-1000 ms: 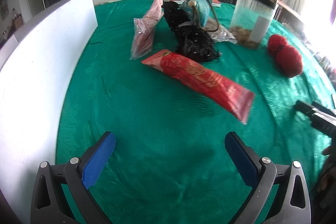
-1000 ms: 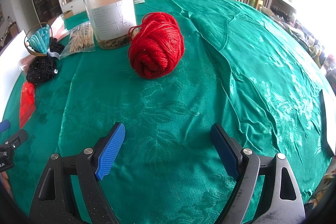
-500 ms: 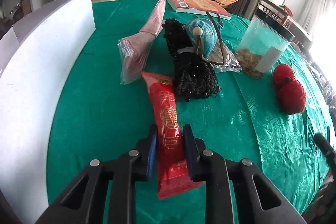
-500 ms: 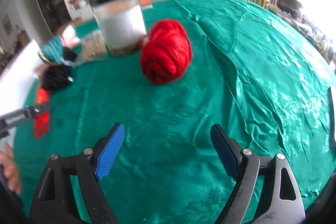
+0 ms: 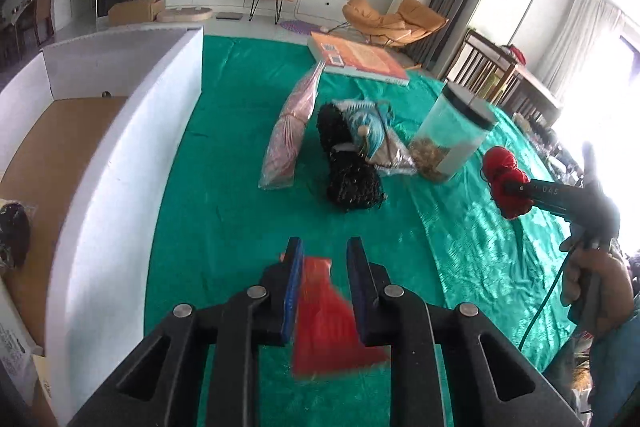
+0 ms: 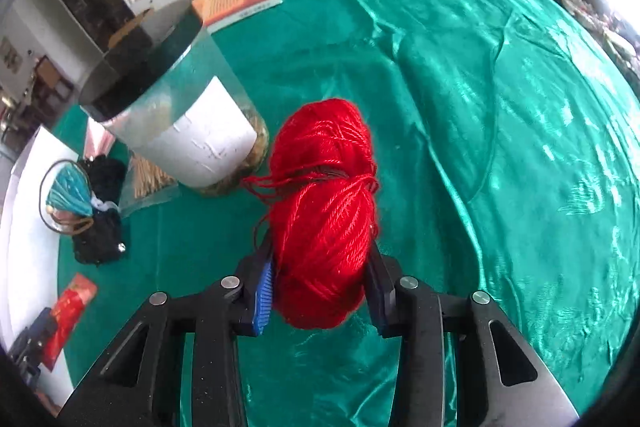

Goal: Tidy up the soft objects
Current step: 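Carry red packet and yarn ball over the white box and open both tools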

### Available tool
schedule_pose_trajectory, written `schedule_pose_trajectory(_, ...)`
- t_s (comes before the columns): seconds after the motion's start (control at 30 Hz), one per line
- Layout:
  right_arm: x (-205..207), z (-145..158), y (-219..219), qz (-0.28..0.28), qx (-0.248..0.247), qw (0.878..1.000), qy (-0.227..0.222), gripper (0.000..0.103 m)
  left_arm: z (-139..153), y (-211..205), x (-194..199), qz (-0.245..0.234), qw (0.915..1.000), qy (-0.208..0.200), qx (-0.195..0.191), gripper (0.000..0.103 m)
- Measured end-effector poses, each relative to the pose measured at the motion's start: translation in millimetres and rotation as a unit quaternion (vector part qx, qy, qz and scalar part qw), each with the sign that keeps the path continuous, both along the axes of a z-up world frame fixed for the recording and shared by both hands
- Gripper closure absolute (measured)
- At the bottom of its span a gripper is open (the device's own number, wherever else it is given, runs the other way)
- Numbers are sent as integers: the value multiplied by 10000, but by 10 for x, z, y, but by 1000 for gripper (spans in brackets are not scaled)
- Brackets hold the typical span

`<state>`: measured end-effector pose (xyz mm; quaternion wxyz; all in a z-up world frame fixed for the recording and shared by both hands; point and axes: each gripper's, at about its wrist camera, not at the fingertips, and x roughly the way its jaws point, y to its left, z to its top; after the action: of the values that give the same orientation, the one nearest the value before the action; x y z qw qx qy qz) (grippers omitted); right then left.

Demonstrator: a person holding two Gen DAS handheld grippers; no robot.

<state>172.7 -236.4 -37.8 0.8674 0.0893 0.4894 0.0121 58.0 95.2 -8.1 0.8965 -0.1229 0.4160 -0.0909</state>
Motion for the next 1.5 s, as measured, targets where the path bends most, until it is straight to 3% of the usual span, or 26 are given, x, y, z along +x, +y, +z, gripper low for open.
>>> schedule_pose_trajectory(0.1, -181, 512, 85, 70, -80, 9979, -643, 63, 266, 171, -79, 70, 9995, -273, -116, 81)
schedule_pose_trajectory(0.23, -405, 1132, 595, 762, -16, 9897, -1210, 63, 480, 440, -190, 260, 9984, -434, -234, 81)
schedule_pose_trajectory(0.37, -695, 1473, 1117, 1369, 231, 9766, -1642, 63, 472, 418, -311, -27, 9990, -110, 441, 79)
schedule_pose_trajectory(0.43, -804, 1506, 1199, 1424, 332, 9738, -1740, 62, 346, 261, -370, -363, 9980, 106, 505, 73)
schedule_pose_trajectory(0.47, -841, 1493, 1202, 1416, 395, 9738, -1733, 62, 250, 181, -385, -484, 9977, 192, 434, 53)
schedule_pose_trajectory(0.5, -877, 1465, 1193, 1399, 426, 9745, -1704, 62, 156, 103, -394, -550, 9976, 237, 354, 19)
schedule_pose_trajectory(0.53, -903, 1423, 1162, 1365, 419, 9756, -1669, 62, 72, 26, -403, -565, 9977, 213, 311, 6)
schedule_pose_trajectory(0.57, -937, 1378, 1130, 1317, 394, 9771, -1625, 62, -1, -53, -416, -571, 9977, 134, 341, 1)
schedule_pose_trajectory(0.67, -1037, 1241, 945, 1187, 374, 9812, -1474, 62, -197, -280, -378, -719, 9948, 172, 701, 1)
schedule_pose_trajectory(0.73, -1083, 1189, 814, 1103, 386, 9831, -1408, 62, -359, -385, -298, -634, 9916, 329, 1079, 10)
schedule_pose_trajectory(0.77, -1113, 1159, 773, 1069, 401, 9838, -1384, 62, -451, -409, -252, -624, 9903, 464, 1155, 25)
schedule_pose_trajectory(0.83, -1152, 1109, 715, 1009, 441, 9848, -1346, 61, -647, -436, -158, -618, 9866, 835, 1260, 40)
schedule_pose_trajectory(0.87, -1160, 1095, 694, 986, 473, 9851, -1329, 61, -732, -452, -132, -616, 9847, 949, 1329, 54)
schedule_pose_trajectory(0.93, -1173, 1073, 684, 960, 540, 9852, -1314, 61, -742, -485, -155, -551, 9816, 685, 1695, 76)
schedule_pose_trajectory(0.97, -1175, 1071, 691, 954, 560, 9851, -1315, 61, -731, -471, -160, -563, 9821, 693, 1656, 84)
schedule_pose_trajectory(1.13, -1213, 1164, 861, 1184, 592, 9816, -1379, 61, -196, -51, -391, -353, 9972, 276, 591, 87)
schedule_pose_trajectory(1.23, -1262, 1283, 1188, 1556, 792, 9741, -1438, 61, 280, 394, -643, -48, 9993, -107, 345, 86)
schedule_pose_trajectory(1.37, -1361, 1450, 1867, 2301, 1349, 9532, -1424, 61, 698, 1108, -995, 708, 9935, -453, 764, 86)
schedule_pose_trajectory(1.47, -1453, 1486, 2494, 2975, 1790, 9298, -1218, 61, 695, 1590, -1194, 1401, 9802, -191, 1388, 84)
schedule_pose_trajectory(1.5, -1483, 1450, 2684, 3170, 1927, 9223, -1086, 57, 637, 1731, -1237, 1589, 9751, -52, 1545, 81)
